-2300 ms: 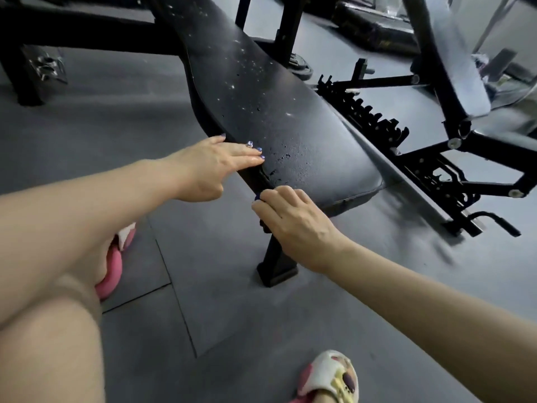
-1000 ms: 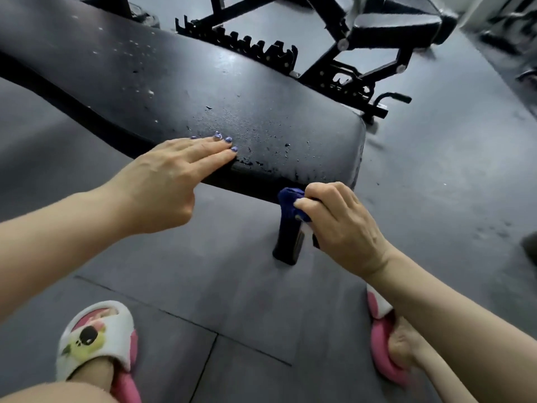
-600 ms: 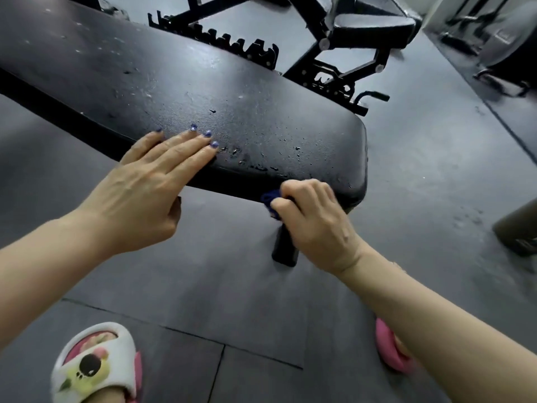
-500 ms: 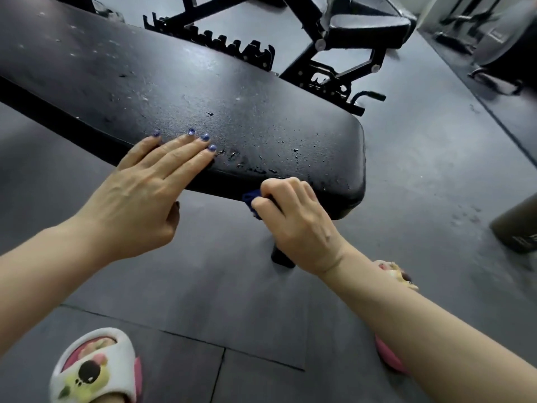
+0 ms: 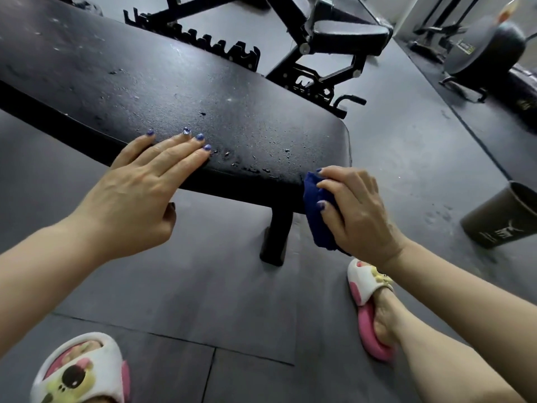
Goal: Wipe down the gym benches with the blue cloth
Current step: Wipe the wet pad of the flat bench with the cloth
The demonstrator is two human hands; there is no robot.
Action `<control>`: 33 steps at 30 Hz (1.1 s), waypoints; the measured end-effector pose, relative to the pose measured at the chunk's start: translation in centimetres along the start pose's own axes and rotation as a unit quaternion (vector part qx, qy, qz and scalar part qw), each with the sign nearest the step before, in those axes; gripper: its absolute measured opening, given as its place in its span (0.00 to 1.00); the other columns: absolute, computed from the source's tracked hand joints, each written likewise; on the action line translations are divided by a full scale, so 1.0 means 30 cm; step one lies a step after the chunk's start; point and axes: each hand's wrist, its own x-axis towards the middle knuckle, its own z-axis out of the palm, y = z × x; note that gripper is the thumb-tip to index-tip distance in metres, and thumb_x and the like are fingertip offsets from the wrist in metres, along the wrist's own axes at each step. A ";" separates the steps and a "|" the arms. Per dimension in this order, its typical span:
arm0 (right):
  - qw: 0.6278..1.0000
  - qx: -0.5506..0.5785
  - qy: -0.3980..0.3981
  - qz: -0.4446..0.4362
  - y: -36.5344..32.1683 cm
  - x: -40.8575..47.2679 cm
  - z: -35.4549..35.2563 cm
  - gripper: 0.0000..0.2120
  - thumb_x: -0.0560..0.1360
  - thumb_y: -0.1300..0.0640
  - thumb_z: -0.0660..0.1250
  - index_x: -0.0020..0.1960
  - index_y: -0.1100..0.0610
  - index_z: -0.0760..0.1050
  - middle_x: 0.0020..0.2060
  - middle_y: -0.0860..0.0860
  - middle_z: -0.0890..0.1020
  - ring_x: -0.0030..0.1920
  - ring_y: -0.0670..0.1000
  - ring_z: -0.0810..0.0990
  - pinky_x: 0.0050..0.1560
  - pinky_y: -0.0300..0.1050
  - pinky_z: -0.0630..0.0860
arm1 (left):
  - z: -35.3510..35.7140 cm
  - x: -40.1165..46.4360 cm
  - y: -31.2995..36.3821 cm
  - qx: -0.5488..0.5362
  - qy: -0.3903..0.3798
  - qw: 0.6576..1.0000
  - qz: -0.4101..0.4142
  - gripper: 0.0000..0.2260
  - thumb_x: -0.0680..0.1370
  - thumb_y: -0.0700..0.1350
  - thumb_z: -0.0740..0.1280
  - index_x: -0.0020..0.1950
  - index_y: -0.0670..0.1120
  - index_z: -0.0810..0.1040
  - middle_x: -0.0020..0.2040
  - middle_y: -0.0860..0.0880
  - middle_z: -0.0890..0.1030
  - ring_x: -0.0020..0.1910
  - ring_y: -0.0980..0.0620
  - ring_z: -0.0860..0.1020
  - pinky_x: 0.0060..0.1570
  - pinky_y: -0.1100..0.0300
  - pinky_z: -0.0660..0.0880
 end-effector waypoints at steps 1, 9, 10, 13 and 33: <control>1.000 -0.014 -0.016 0.000 -0.004 0.002 0.001 0.17 0.79 0.53 0.63 0.54 0.67 0.77 0.59 0.62 0.77 0.57 0.61 0.75 0.57 0.56 0.71 | -0.001 0.001 -0.001 -0.002 -0.005 1.000 -0.002 0.39 0.63 0.42 0.62 0.76 0.45 0.62 0.76 0.48 0.63 0.76 0.51 0.59 0.75 0.50 0.50; 0.997 0.030 -0.053 -0.040 -0.061 0.072 -0.021 0.07 0.76 0.63 0.66 0.51 0.66 0.77 0.55 0.59 0.78 0.53 0.60 0.74 0.54 0.55 0.73 | -0.027 -0.002 -0.011 0.004 -0.066 0.998 -0.011 0.42 0.61 0.44 0.58 0.78 0.49 0.58 0.78 0.52 0.58 0.78 0.55 0.53 0.75 0.50 0.49; 0.996 0.038 -0.062 -0.045 -0.097 0.113 -0.008 0.06 0.75 0.64 0.66 0.50 0.65 0.77 0.55 0.59 0.78 0.52 0.60 0.75 0.54 0.55 0.74 | -0.033 -0.001 -0.009 0.003 -0.073 0.997 -0.011 0.42 0.61 0.44 0.57 0.78 0.49 0.57 0.79 0.52 0.56 0.78 0.55 0.52 0.75 0.51 0.47; 0.993 0.053 -0.086 -0.061 -0.210 0.228 0.047 0.06 0.74 0.64 0.64 0.50 0.65 0.75 0.54 0.58 0.78 0.52 0.61 0.75 0.53 0.55 0.74 | -0.055 0.004 -0.010 -0.003 -0.102 0.995 -0.020 0.43 0.63 0.46 0.55 0.79 0.51 0.49 0.80 0.54 0.49 0.78 0.57 0.44 0.75 0.54 0.41; 0.996 0.058 -0.005 -0.067 -0.166 0.148 0.072 0.09 0.79 0.61 0.64 0.57 0.63 0.78 0.57 0.58 0.78 0.55 0.60 0.76 0.56 0.53 0.73 | -0.123 0.027 -0.029 -0.003 -0.169 0.986 0.001 0.42 0.71 0.42 0.61 0.79 0.53 0.41 0.79 0.56 0.40 0.76 0.61 0.37 0.75 0.58 0.37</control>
